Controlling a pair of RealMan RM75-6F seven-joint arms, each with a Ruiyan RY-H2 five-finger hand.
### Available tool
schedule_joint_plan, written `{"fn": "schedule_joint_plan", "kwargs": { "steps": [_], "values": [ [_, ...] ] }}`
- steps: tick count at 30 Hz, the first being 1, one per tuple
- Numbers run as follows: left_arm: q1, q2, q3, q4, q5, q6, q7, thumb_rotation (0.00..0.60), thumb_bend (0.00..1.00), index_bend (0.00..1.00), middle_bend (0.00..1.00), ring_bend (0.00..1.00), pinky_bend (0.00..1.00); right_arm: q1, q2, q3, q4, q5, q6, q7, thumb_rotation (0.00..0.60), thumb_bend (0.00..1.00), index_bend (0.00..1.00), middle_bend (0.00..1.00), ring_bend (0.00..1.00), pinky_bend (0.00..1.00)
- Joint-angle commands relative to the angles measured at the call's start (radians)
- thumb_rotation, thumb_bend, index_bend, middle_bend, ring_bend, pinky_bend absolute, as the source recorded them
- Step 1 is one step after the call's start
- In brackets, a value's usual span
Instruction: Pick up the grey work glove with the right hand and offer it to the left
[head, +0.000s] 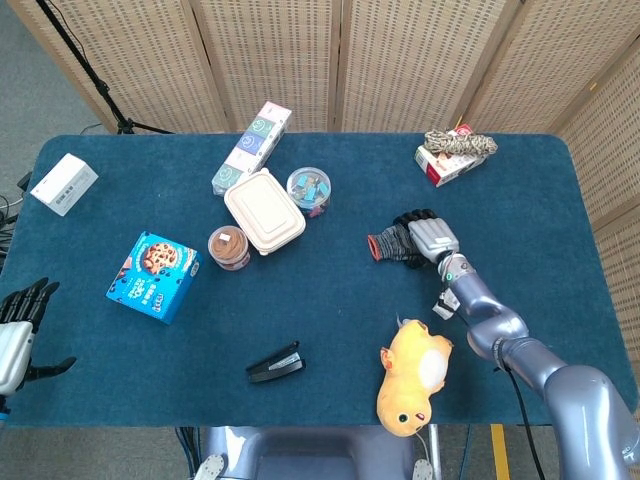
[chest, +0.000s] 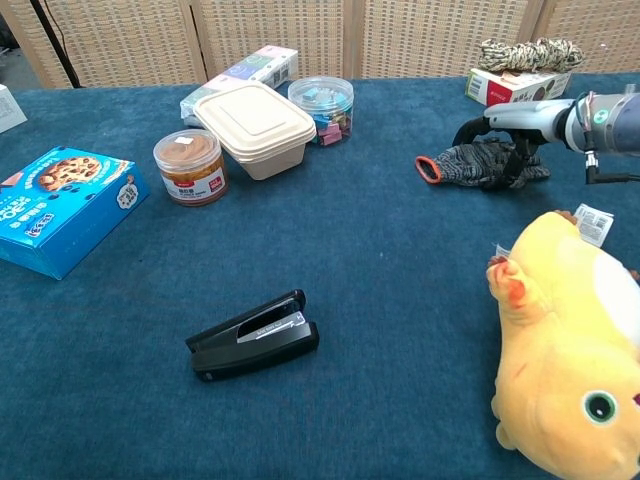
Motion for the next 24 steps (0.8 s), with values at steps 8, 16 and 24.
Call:
{"fn": "schedule_joint_plan", "kwargs": {
  "steps": [8, 16, 24],
  "values": [
    [0.003, 0.005, 0.006, -0.003, 0.008, 0.001, -0.015, 0.600, 0.00, 0.00, 0.00, 0.00, 0.00, -0.012, -0.043, 0.004, 0.043, -0.011, 0.085, -0.005, 0.600, 0.35, 0.39, 0.42, 0.34, 0.33],
    [0.010, 0.012, 0.007, -0.003, 0.015, 0.011, -0.036, 0.600, 0.00, 0.00, 0.00, 0.00, 0.00, -0.025, -0.051, 0.005, 0.054, -0.021, 0.125, 0.045, 0.600, 0.35, 0.54, 0.57, 0.48, 0.56],
    [-0.011, 0.024, -0.002, 0.009, 0.043, -0.001, -0.052, 0.600, 0.00, 0.00, 0.00, 0.00, 0.00, -0.043, 0.046, 0.012, -0.105, -0.044, 0.198, 0.075, 0.600, 0.35, 0.54, 0.58, 0.48, 0.56]
  ]
}}
